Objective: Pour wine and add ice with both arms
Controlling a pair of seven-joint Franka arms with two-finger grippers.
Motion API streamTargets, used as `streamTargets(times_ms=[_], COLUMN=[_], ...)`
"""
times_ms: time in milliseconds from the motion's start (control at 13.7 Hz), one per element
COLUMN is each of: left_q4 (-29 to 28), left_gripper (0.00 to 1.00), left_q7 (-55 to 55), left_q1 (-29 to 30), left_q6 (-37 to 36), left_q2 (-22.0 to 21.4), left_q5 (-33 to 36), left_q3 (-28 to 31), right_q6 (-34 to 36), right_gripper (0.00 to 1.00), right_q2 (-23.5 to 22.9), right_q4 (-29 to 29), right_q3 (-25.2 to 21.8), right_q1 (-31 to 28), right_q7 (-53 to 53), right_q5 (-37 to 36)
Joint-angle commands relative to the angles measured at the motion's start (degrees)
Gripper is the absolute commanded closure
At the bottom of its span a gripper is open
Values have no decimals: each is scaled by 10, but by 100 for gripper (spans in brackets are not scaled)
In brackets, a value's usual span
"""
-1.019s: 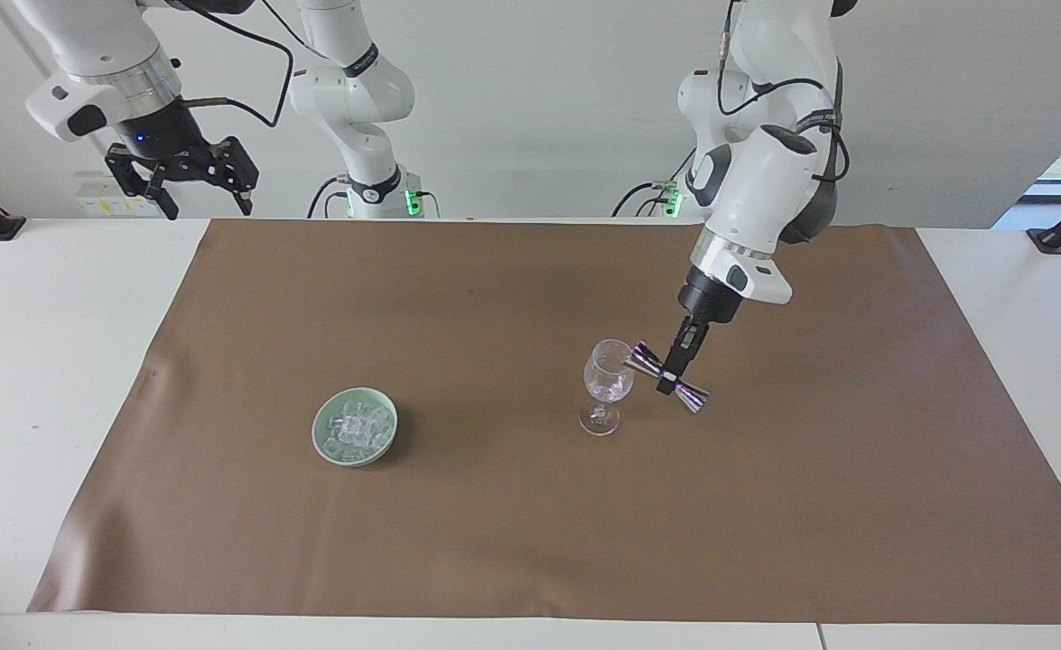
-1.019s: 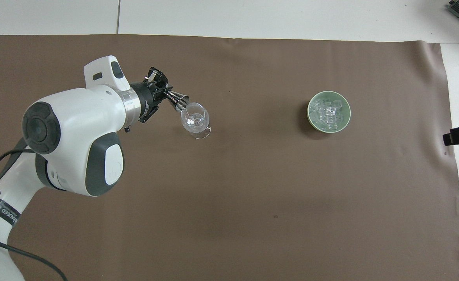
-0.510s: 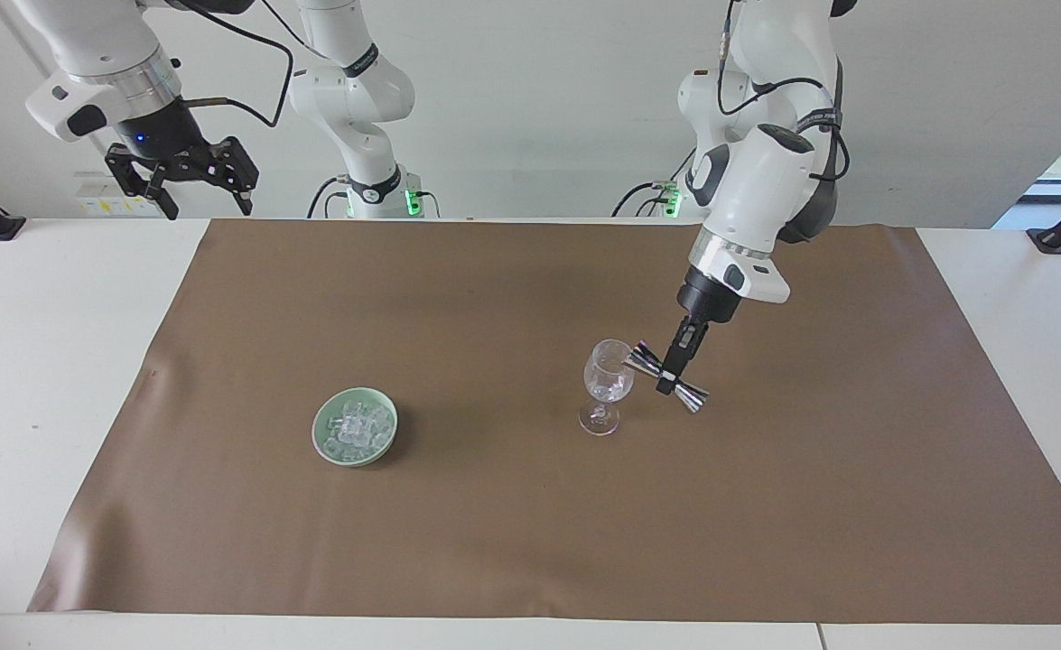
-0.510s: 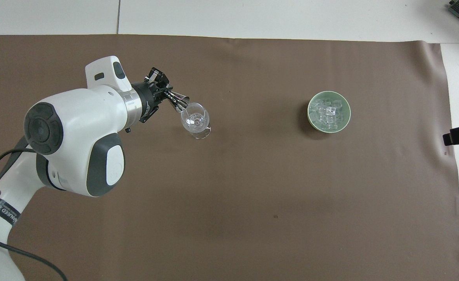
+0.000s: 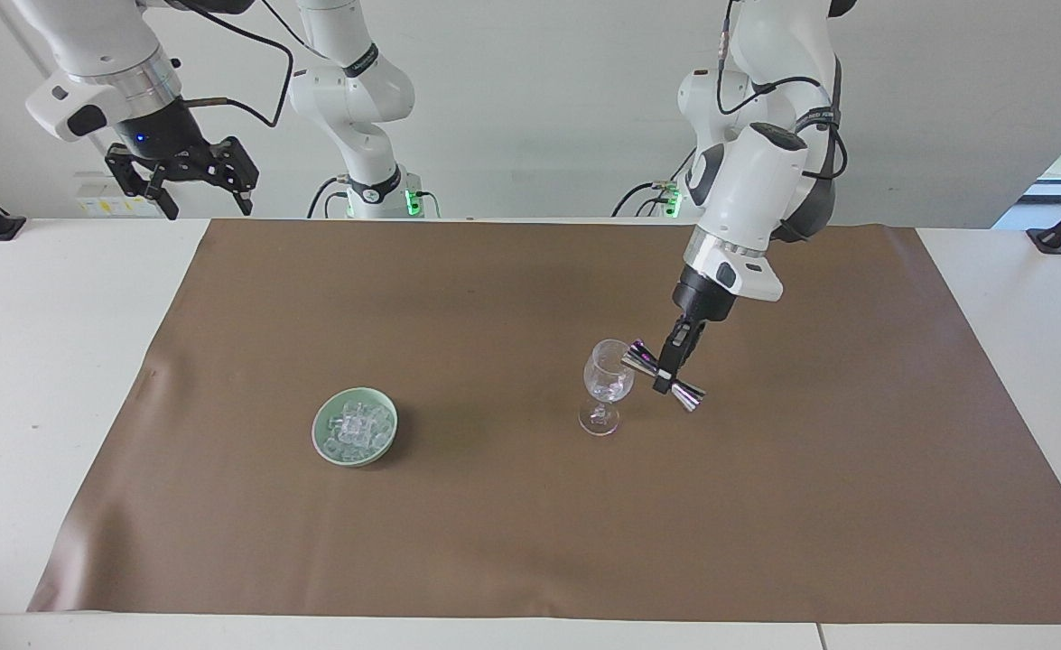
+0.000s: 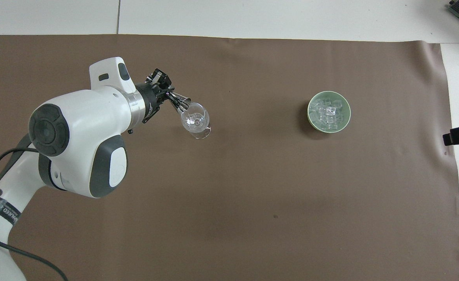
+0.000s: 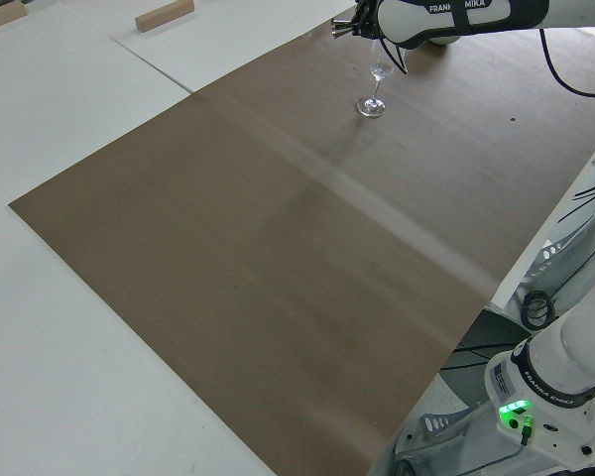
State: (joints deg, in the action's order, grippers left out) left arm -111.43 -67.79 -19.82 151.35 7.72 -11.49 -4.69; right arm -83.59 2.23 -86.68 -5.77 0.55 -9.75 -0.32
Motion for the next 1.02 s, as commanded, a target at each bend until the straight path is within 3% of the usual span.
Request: streamTargets(times_ms=[0,947], left_q4=[8,15], left_gripper=[100,100], left_q7=[-11,-13], left_q1=[-12,-12], left_q6=[1,-5], left_q2=[5,5], left_q5=[16,37], left_q3=[11,12], right_q6=[1,1], right_gripper=[0,0], right_q2=[6,6], right_q4=[-7,-6], right_q3=[-5,-5], right_q1=[4,4], right_q7=[-8,-8], right_q5=[5,5])
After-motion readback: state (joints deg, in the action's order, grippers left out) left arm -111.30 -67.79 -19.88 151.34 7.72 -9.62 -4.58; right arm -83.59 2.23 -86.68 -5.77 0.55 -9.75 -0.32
